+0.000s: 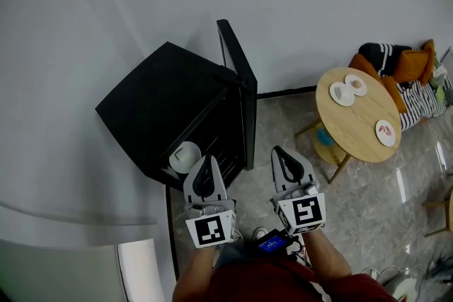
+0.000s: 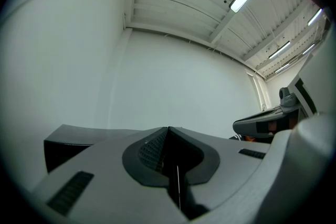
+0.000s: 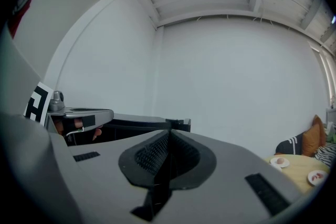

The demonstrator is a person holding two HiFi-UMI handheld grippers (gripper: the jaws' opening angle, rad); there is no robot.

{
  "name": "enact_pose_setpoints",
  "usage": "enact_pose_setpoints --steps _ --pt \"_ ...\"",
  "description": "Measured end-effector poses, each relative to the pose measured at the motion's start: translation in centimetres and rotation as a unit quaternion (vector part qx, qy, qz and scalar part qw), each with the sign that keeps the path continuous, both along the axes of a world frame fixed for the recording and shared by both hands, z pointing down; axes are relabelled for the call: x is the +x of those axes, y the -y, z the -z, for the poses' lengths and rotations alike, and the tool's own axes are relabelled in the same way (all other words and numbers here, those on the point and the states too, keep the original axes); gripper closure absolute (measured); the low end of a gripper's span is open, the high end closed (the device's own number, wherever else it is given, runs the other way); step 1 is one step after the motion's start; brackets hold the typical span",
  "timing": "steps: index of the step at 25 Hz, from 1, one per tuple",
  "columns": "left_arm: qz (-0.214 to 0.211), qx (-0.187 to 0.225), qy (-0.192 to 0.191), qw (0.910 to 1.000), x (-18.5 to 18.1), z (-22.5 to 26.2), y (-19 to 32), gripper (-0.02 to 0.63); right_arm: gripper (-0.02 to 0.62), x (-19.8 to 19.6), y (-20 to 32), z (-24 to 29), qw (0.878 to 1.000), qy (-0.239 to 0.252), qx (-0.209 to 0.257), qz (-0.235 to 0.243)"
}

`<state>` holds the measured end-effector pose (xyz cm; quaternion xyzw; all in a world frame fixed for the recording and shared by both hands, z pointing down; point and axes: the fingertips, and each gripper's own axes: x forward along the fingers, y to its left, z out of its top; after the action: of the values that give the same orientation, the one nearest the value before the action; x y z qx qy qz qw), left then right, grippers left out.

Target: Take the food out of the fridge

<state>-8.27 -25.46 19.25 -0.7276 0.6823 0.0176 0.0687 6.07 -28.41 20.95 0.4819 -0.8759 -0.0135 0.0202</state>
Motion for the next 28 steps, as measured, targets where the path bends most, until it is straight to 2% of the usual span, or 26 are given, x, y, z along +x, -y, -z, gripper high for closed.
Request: enact_pose_setpoints --steps 4,10,26,28 --pt "0.004 -0.007 -0.006 1.0 -0.4 -0.8 0.0 0.592 0.572 -0.6 0.0 -0.6 1.0 0.0 -0.008 0.003" --pt "0.017 -0.008 -0.051 0.9985 -1.0 -1.7 -0.1 0.594 0.572 -1.6 0.0 -1.8 1.0 -0.004 -0.015 0.014" --pt "0.017 -0.052 -0.057 0.9969 -3.2 -8.6 1.4 0.592 0.572 -5.4 0.9 -8.0 0.998 -0.019 -0.041 0.048" --pt "0.016 -0.058 -0.056 0.9966 -3.5 -9.7 1.7 0.592 0.572 -6.1 1.3 -8.4 0.998 -0.009 -0.037 0.05"
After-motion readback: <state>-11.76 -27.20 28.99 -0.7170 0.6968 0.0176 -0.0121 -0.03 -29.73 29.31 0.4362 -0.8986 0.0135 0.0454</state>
